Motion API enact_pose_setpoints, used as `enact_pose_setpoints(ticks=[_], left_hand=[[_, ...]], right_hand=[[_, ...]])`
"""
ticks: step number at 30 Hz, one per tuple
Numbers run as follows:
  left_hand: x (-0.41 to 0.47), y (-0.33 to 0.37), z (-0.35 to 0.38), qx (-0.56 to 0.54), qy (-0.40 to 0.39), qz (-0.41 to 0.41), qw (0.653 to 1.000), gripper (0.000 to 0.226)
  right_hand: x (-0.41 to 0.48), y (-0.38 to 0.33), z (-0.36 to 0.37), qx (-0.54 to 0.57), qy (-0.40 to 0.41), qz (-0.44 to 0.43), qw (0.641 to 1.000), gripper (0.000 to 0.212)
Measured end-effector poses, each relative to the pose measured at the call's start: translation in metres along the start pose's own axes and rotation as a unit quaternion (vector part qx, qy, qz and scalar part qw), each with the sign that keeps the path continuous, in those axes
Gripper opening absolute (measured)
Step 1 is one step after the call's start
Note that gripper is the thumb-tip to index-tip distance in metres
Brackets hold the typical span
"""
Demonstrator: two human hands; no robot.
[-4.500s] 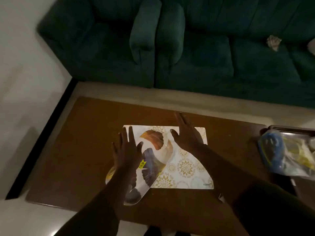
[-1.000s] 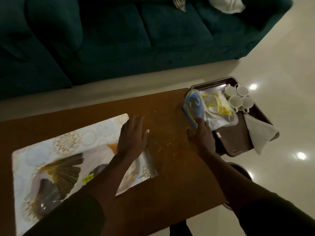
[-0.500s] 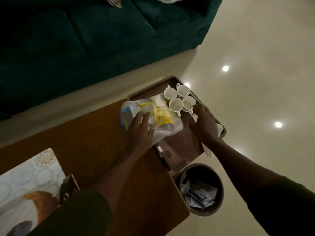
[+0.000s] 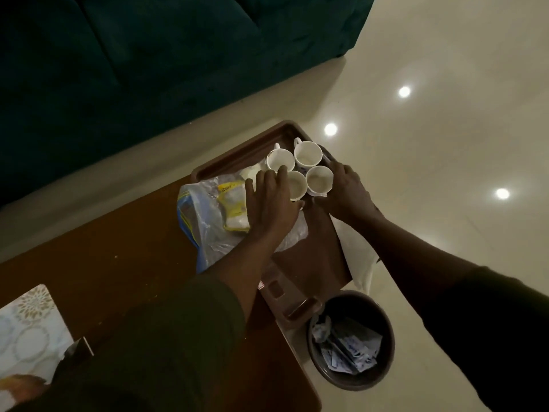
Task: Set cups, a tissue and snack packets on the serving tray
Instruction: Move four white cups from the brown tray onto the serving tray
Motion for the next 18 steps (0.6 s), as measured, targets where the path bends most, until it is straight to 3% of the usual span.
enact_pose_setpoints(ticks=[5, 11, 18], left_hand=[[0.017, 0.010, 0.029, -0.001, -0.007, -0.042, 0.999, 0.085], [0.023, 0.015, 0.027, -0.002, 0.080, -0.044, 0.996, 0.056], [-0.002, 0.010, 0.001, -0.066, 0.118, -0.015, 0.991, 0.053]], right_hand=[[0.014, 0.006, 0.008, 0.028, -0.016, -0.012, 0.999, 0.098], [0.016, 0.010, 0.016, 0.040, 0.046, 0.018, 0.998, 0.070], [-0.010, -0.007, -0.011, 0.026, 0.097, -0.011, 0.995, 0.072]])
Point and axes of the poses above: each hand's wrist, its own x-axis towards the middle knuckle, its own z-axis out of the palm, y = z × x, the point moved 3 cm from there along x, towards the middle knuckle, and after that the axes turned 15 degrees about -y, right-handed, at the moved point
